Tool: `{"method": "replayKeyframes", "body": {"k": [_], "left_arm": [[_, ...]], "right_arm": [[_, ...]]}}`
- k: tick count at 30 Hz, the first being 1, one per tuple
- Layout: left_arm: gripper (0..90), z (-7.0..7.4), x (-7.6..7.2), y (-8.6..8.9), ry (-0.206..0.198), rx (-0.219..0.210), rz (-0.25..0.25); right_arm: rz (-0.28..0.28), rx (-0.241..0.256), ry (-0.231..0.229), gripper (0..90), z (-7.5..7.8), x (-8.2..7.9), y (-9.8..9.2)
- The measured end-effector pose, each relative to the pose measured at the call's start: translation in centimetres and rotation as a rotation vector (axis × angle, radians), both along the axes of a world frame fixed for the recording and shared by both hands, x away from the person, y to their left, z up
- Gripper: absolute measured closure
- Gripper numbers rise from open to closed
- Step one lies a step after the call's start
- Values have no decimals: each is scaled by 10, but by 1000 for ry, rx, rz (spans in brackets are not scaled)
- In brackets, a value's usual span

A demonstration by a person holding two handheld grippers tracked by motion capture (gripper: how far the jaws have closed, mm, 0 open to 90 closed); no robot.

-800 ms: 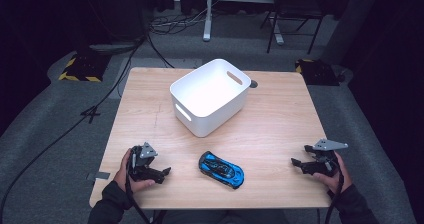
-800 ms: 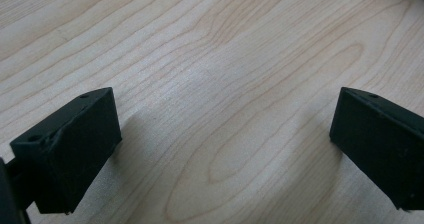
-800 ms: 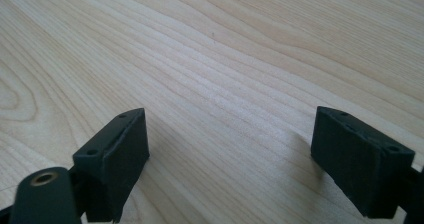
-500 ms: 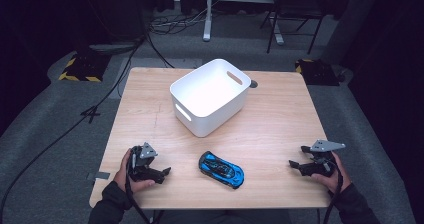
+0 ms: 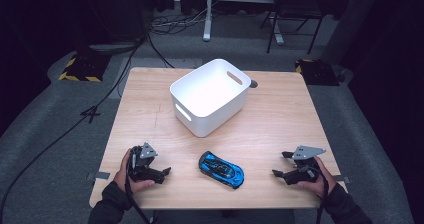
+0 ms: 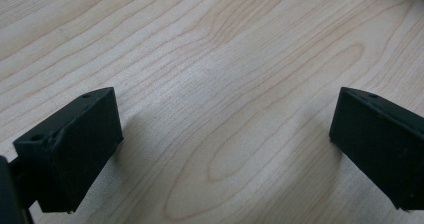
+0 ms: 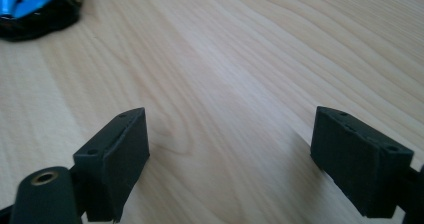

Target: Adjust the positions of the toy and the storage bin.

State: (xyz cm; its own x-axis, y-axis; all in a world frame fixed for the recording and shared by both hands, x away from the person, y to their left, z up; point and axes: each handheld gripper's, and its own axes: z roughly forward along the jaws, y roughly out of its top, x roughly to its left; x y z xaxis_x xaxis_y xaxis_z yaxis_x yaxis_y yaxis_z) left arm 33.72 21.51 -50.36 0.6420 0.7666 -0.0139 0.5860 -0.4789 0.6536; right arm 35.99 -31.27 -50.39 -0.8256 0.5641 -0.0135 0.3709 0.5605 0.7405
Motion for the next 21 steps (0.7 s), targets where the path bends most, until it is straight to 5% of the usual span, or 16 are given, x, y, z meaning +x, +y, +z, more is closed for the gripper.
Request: {"method": "replayKeyframes", "body": {"k": [8, 21], "left_arm": [[6, 0, 0, 0, 4, -3, 2], [6, 0, 0, 0, 4, -3, 2]], "right_arm": [[98, -8, 1, 147, 0, -12, 29], [157, -21, 8, 91, -1, -26, 83]]}}
